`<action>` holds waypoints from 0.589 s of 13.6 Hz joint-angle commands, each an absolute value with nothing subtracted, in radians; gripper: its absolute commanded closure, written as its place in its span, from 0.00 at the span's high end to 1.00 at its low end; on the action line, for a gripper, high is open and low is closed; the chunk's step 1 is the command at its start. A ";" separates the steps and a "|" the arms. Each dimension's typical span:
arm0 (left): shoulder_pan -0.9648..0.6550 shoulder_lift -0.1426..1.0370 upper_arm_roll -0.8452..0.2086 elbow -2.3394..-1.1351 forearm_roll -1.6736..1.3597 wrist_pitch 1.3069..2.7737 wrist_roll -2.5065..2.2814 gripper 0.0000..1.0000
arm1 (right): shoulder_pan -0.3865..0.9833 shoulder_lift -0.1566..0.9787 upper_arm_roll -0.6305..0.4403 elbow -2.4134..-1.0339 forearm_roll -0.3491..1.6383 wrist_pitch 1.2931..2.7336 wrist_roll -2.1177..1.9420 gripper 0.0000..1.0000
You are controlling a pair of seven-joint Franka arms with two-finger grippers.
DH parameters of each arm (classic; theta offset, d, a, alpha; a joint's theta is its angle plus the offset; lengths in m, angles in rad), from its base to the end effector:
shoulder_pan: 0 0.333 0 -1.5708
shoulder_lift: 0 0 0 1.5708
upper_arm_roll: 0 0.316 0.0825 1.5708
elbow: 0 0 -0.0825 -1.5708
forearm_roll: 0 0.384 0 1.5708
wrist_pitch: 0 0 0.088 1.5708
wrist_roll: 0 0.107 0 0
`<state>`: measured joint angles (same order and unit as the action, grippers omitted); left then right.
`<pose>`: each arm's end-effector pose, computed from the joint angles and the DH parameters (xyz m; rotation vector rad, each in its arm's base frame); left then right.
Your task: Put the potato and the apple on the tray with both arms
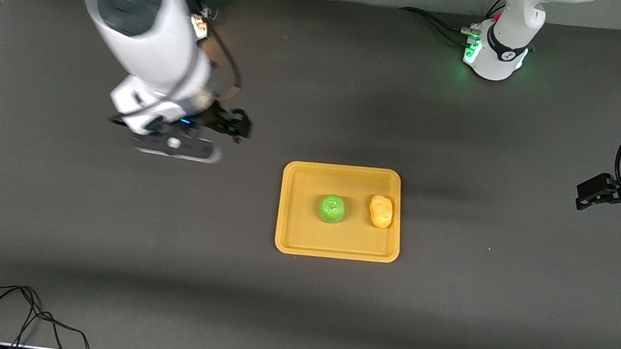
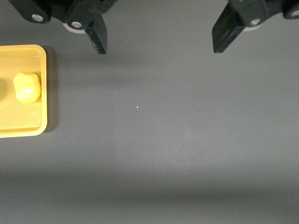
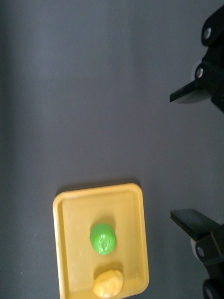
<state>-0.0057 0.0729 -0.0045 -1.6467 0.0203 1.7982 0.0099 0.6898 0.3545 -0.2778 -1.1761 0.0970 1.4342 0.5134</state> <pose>0.5934 -0.0043 0.5671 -3.1193 0.0372 -0.1227 0.5685 0.2993 0.5900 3.0999 -0.1237 -0.1173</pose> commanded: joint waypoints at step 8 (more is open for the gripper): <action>0.000 0.078 -0.011 -1.624 0.022 1.787 0.026 1.00 | 0.096 0.040 -0.071 -1.516 0.009 1.514 0.031 1.00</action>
